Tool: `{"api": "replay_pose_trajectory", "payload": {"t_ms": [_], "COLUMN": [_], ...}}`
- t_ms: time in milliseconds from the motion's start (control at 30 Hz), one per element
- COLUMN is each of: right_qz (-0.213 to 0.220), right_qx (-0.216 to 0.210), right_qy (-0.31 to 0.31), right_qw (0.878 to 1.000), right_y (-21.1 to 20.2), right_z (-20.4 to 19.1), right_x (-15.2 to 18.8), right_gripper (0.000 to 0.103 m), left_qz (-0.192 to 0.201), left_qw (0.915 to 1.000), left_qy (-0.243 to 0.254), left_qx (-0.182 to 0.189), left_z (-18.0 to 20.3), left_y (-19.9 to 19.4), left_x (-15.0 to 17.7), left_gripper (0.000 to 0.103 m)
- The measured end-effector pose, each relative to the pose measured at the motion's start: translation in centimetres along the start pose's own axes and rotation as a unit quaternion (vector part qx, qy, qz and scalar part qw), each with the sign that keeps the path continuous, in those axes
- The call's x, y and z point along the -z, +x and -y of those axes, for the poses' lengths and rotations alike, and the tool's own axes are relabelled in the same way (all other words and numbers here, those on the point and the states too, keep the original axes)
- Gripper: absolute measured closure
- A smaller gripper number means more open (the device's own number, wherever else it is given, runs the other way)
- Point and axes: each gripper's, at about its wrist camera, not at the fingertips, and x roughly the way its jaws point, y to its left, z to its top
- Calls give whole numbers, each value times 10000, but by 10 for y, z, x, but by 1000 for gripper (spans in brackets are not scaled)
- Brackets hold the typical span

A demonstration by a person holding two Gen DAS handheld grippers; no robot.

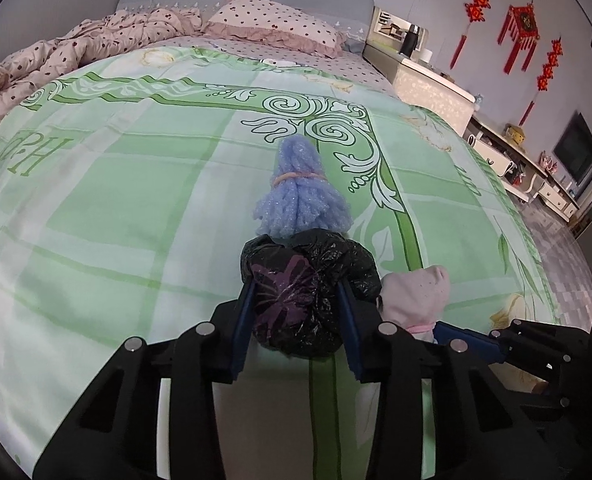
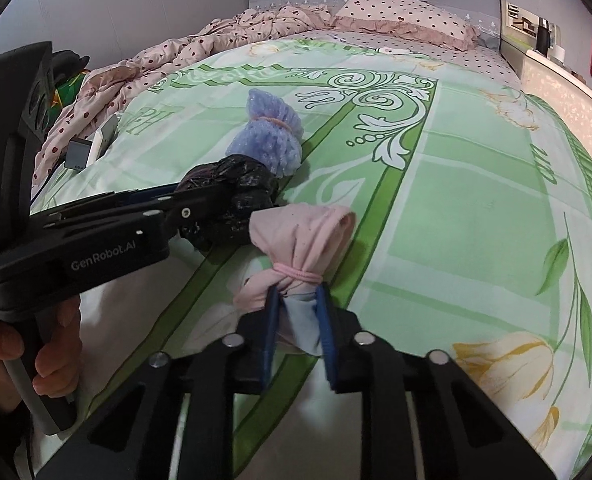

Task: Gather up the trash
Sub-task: 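Grasp the black plastic bag with the left tool while the right tool grasps the pink cloth, then carry the black bag and pink cloth over the yellow bin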

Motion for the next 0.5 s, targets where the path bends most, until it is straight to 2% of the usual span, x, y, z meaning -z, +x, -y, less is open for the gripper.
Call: {"api": "replay_pose_trajectory", "payload": {"t_ms": [167, 500], "right_qz": [10, 245], "right_qx": [80, 252], "right_qy": [145, 386], "right_qw": [9999, 9986], "right_y": [-8, -54], "right_z": [9, 20], "right_x": [3, 11], "right_gripper": [90, 95], "left_qz": [62, 235], "left_qw": [10000, 9989], "left_qy": [-4, 164], "left_qx": [-10, -363], "left_z": [-6, -26], "left_y": [-16, -71], "left_x": [-3, 0], "left_gripper": [75, 78]}}
